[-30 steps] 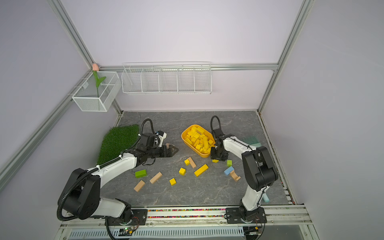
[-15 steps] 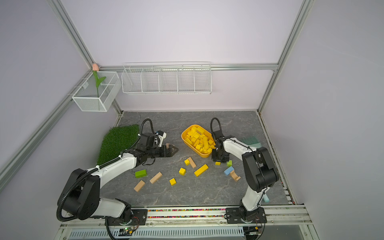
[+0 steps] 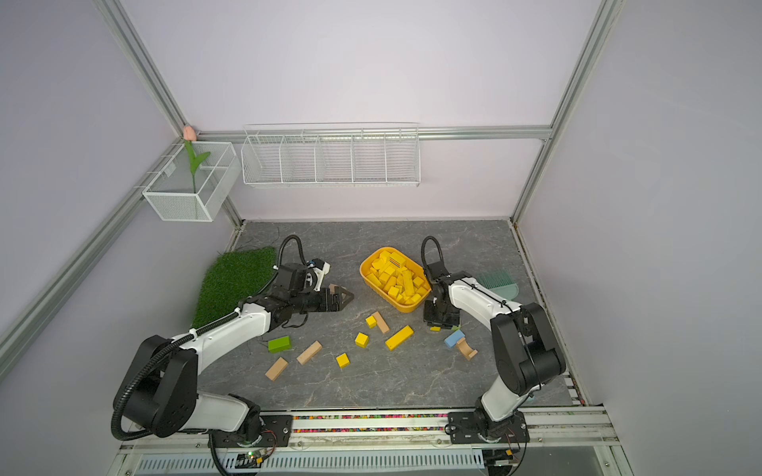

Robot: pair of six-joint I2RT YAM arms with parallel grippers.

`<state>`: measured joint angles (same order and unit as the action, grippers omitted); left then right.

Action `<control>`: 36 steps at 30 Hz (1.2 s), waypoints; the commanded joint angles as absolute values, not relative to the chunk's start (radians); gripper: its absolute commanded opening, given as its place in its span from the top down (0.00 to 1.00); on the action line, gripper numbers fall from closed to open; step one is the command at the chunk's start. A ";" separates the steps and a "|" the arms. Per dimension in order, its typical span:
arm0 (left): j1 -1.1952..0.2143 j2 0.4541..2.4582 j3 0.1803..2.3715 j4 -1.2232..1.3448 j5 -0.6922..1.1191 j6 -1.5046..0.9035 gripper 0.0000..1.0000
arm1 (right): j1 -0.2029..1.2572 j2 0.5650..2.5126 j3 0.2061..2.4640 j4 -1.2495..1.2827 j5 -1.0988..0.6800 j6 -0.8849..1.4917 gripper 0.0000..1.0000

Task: Pick out the yellow building blocks
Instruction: Pick up the building block from the center of the board, then place the building block in the storage box.

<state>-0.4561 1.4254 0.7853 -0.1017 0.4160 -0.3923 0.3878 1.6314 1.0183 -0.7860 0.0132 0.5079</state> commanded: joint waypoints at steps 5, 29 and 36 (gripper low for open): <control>-0.450 1.404 0.779 -0.084 0.401 -0.408 0.00 | 0.392 1.573 1.029 -0.835 0.004 0.504 0.81; -0.442 1.428 0.793 -0.086 0.421 -0.406 0.00 | 0.388 1.799 1.550 -0.944 -0.022 0.488 0.78; -0.440 1.432 0.792 -0.084 0.428 -0.408 0.00 | 0.375 1.887 1.587 -0.927 -0.034 0.561 0.78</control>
